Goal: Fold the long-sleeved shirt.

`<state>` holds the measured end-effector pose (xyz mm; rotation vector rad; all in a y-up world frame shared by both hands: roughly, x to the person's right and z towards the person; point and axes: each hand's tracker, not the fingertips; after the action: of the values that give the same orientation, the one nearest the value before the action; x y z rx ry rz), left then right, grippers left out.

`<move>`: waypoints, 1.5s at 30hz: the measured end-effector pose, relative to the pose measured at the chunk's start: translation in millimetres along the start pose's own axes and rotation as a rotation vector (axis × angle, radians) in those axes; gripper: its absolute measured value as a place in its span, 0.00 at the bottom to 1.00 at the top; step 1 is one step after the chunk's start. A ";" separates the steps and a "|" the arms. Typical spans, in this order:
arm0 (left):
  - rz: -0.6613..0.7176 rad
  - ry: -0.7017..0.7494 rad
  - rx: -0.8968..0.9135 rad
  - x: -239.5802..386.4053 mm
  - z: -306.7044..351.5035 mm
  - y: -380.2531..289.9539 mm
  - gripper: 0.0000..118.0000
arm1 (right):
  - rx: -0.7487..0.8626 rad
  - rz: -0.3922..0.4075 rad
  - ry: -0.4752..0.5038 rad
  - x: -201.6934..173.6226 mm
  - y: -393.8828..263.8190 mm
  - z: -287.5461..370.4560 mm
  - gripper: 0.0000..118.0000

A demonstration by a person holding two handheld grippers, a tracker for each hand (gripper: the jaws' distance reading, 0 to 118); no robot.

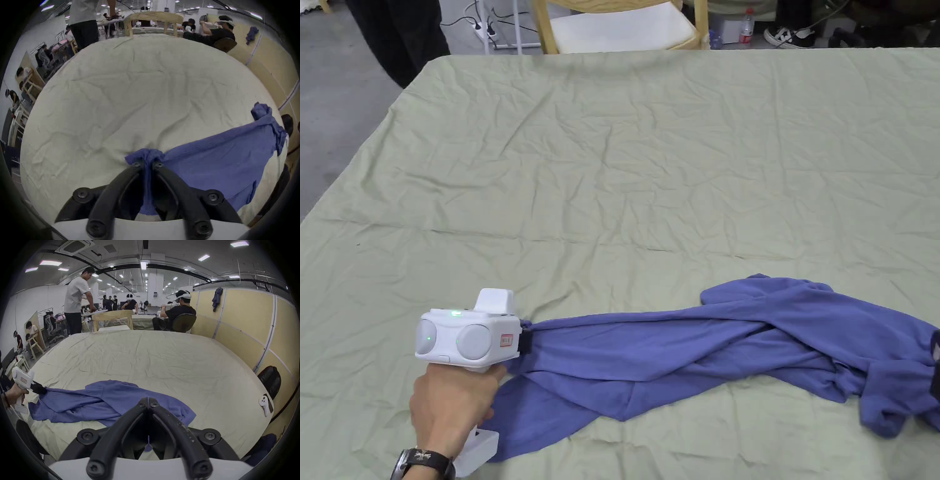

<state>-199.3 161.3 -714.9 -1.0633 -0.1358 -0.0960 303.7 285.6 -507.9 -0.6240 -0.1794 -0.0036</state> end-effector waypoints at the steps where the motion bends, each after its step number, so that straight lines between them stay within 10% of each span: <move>1: 0.009 0.001 0.003 2.2 -1.2 -1.2 0.06 | -0.004 -0.013 0.006 3.3 1.1 0.4 0.01; 5: 0.044 -0.005 -0.020 -2.6 -7.2 1.1 0.06 | -0.043 -0.023 0.038 36.7 21.3 1.0 0.06; 12: 0.099 -0.033 -0.031 -0.5 -1.4 -2.3 0.06 | -0.420 0.181 -0.045 106.6 64.1 -60.9 0.85; 23: 0.116 -0.029 -0.036 4.2 0.6 -0.8 0.05 | -0.734 0.007 0.113 126.5 -20.3 -195.4 0.69; 29: 0.067 0.013 -0.023 13.5 -0.8 -2.6 0.05 | -0.654 0.009 0.126 130.5 -23.4 -188.0 0.72; 31: 0.053 0.026 -0.010 14.7 0.6 -3.6 0.05 | -0.650 0.023 0.092 121.5 -18.2 -183.7 0.65; 34: 0.036 0.031 0.013 13.3 15.2 0.1 0.05 | -0.499 0.249 0.099 101.5 -14.8 -158.4 0.07; 45: -0.035 -0.018 0.393 11.3 168.7 62.3 0.05 | -0.088 0.133 0.145 94.0 89.3 -39.3 0.07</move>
<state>-190.1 339.0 -686.1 -0.6696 -0.1809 -0.0871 407.8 340.1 -575.3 -0.7203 0.0028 0.0721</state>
